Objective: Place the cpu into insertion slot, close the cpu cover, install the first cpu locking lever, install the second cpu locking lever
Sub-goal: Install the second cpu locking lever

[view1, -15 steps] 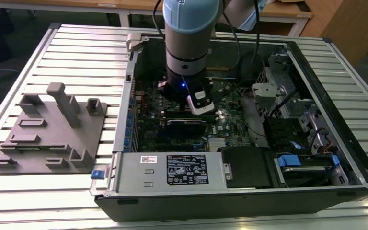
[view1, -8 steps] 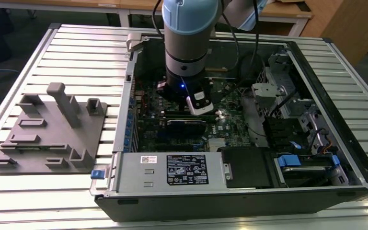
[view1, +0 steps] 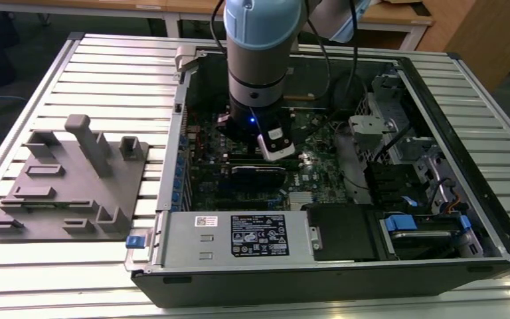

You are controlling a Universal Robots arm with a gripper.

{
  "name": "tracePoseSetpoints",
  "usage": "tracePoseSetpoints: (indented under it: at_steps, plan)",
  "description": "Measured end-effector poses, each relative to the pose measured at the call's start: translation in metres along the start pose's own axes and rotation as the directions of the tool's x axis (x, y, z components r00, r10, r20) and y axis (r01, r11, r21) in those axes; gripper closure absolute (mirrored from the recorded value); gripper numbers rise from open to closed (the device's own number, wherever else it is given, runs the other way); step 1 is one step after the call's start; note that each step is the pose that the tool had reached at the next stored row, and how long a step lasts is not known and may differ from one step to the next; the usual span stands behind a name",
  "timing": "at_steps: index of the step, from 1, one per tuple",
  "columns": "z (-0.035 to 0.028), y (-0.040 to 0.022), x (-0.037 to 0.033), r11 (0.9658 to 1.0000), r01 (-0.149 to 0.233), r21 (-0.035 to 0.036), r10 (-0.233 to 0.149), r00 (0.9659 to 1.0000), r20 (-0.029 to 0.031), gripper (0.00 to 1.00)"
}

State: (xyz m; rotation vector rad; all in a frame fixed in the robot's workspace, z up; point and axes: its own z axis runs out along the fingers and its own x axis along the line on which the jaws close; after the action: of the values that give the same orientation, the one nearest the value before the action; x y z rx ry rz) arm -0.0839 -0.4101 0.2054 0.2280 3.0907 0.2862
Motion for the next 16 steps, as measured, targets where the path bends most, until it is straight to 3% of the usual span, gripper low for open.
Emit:
tracePoseSetpoints:
  at_steps: [16]
  plan:
    - [0.0017,-0.0006,0.0026,1.0,0.0,-0.0003,0.0,1.0,0.0002,0.89]
